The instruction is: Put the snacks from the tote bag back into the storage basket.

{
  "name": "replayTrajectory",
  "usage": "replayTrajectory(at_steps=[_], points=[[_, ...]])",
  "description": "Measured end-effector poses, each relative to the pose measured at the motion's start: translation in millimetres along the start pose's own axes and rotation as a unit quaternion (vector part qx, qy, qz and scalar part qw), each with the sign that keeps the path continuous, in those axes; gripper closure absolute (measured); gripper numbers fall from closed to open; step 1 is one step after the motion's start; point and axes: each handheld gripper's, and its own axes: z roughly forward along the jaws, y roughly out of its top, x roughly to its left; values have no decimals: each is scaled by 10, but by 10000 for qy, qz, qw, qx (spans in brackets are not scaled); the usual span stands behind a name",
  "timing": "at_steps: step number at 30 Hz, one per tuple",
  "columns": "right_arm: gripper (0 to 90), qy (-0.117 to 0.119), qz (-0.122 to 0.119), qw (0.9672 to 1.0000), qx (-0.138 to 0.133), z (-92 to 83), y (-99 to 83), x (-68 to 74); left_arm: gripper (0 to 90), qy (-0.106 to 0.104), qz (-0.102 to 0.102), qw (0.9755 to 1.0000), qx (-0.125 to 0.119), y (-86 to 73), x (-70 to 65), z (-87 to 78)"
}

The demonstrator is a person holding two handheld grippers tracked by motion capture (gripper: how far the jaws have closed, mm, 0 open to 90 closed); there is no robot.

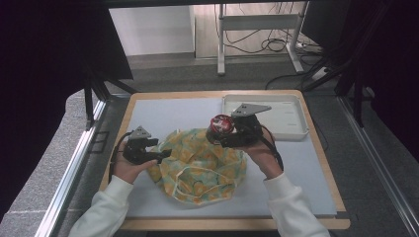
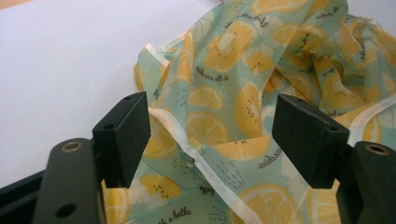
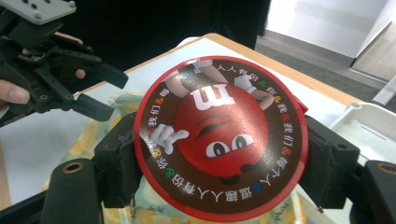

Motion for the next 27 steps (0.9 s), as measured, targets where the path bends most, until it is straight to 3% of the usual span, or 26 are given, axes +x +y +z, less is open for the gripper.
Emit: replayTrajectory(at_steps=[14,27], points=[[255,-297,174,9994,0,-48,-26,-269,284,6,-4,10000,7,-2,-2,6],[255,-576,283,9979,87,83,-50,-512,284,4,-4,10000,19,-3,-2,5]])
